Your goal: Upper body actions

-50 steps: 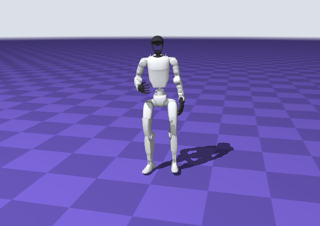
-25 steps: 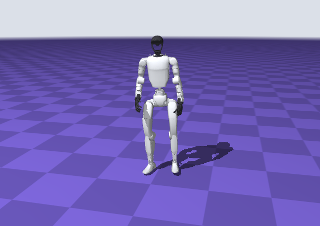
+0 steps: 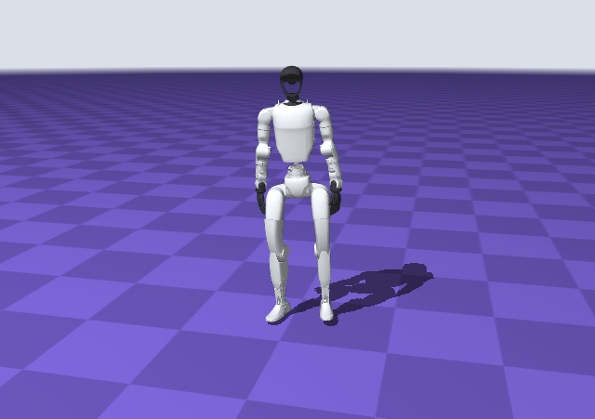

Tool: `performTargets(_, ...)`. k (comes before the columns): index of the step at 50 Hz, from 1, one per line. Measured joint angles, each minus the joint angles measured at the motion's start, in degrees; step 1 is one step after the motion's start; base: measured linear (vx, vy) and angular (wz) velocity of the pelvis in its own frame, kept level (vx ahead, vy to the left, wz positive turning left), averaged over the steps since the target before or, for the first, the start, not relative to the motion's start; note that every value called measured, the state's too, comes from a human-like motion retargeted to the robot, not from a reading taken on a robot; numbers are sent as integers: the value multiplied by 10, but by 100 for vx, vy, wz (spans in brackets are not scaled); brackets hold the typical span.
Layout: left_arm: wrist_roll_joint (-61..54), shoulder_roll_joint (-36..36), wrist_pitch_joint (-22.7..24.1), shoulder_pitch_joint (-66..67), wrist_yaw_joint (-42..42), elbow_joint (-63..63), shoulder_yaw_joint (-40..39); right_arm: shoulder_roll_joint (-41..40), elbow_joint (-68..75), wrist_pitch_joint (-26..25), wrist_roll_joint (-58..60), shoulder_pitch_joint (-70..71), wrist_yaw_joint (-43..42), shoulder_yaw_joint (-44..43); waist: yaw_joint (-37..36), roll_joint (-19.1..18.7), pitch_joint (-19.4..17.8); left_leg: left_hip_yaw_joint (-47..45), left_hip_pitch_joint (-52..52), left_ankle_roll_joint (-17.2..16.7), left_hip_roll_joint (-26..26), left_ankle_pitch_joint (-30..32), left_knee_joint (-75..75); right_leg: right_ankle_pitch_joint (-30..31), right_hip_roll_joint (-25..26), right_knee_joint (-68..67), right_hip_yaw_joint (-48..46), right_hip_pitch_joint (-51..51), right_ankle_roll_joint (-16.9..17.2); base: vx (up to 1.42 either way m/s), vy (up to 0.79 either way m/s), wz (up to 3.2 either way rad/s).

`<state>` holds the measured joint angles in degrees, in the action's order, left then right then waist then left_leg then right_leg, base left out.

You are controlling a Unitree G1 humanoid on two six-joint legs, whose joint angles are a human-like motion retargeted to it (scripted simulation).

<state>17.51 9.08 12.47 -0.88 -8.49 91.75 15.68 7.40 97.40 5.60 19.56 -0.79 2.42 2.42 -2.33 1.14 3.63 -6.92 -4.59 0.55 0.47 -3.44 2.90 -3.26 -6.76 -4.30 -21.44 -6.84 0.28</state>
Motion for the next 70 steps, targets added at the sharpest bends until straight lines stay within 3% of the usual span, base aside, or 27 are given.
performTargets(20, 3, -5, 4, -3, 5, -6, 13, 12, -49, 5, 106, 14, -6, 15, 3, -2, -1, 10, -1, -5, 5, 1, 2, -1, 1, -1, -10, 3, -7, 1, 0, 5)
performTargets(33, 3, -1, 10, -5, 10, -5, 18, 17, -53, 7, 102, 16, -8, 11, 8, 4, -13, 14, -6, -8, 8, 3, 4, -1, 4, 1, -18, 2, -10, 0, 0, 0)
performTargets(40, -7, 8, 22, -5, 9, -28, 15, 22, -51, -9, 107, 23, -17, 11, 18, 7, -32, 15, -20, -7, 9, 4, 9, 1, 4, -2, -20, -11, -14, 0, 0, 0)
performTargets(47, -20, 29, 35, -46, 23, -38, 31, 30, -68, -3, 99, 44, -31, 15, 26, 11, -84, 9, -62, -6, 10, 0, 35, 1, -3, -22, -13, -49, -14, -15, -5, -4)
performTargets(53, -18, 53, 54, -108, 72, -69, 67, 52, -94, 18, 81, 76, -45, 17, 45, 3, -121, 31, -184, -14, 10, -23, 118, -16, -40, -96, -19, -152, -1, -30, -9, 31)
performTargets(58, -18, 79, 78, -179, 97, -127, 112, 87, -130, 43, 54, 107, -75, 21, 56, -9, -147, 46, -318, -20, -1, -64, 221, -62, -86, -233, -9, -299, 3, -42, -8, 34)
performTargets(65, 0, 106, 87, -294, 90, -204, 152, 141, -159, 16, 41, 158, -133, 14, 91, -22, -187, 39, -514, -12, -39, -130, 404, -138, -146, -433, 20, -507, -25, -41, -3, 43)
performTargets(70, 29, 115, 45, -378, 124, -200, 157, 154, -155, -7, 18, 193, -78, 10, 132, -33, -221, 27, -642, 0, -54, -182, 553, -191, -174, -576, 29, -633, -55, -28, 2, 34)
